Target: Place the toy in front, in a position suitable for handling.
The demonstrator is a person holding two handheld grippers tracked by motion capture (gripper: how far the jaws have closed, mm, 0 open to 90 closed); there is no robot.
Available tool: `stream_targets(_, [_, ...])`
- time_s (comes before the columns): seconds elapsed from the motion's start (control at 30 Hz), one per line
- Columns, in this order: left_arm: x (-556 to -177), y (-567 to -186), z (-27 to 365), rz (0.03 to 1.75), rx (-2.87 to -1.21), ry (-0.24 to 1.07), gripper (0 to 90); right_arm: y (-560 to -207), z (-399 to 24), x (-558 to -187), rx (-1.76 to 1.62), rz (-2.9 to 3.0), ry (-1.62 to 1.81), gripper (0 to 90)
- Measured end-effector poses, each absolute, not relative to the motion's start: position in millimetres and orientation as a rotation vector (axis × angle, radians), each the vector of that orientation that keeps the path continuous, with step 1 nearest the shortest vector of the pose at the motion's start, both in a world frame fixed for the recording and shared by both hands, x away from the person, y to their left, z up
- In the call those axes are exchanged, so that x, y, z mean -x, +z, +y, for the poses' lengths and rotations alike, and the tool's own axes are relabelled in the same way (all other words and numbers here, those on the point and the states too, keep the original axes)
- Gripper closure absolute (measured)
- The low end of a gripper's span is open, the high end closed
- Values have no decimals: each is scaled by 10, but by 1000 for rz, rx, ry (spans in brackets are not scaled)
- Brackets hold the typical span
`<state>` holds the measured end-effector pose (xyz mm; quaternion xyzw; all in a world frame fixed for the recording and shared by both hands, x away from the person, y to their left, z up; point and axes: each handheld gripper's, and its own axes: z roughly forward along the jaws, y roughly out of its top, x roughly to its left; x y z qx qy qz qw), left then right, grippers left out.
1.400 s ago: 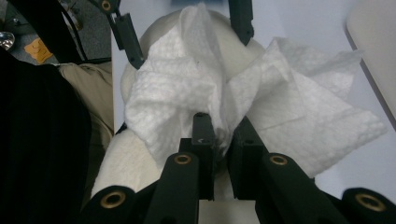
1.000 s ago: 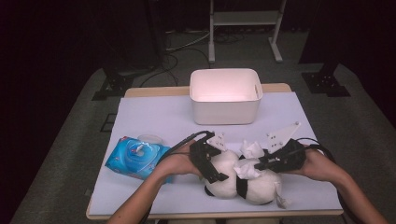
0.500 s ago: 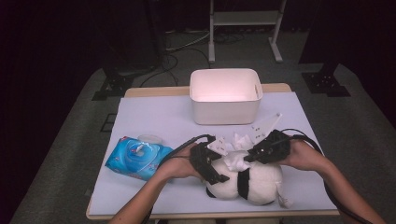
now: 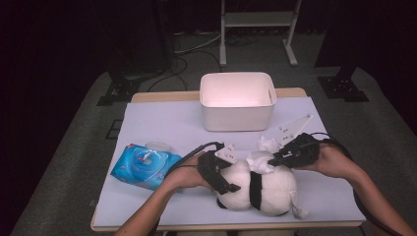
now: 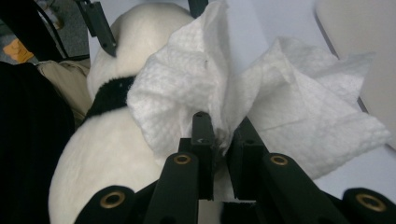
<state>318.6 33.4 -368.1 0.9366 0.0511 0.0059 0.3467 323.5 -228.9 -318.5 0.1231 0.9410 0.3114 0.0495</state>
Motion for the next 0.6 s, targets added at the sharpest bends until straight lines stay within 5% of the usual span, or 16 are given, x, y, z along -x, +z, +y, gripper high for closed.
stream_targets(0.6, [-3254, -3677, 291, 156, -2439, -2, 208, -3352, -2976, -2926, -543, 2801, 1048, 807])
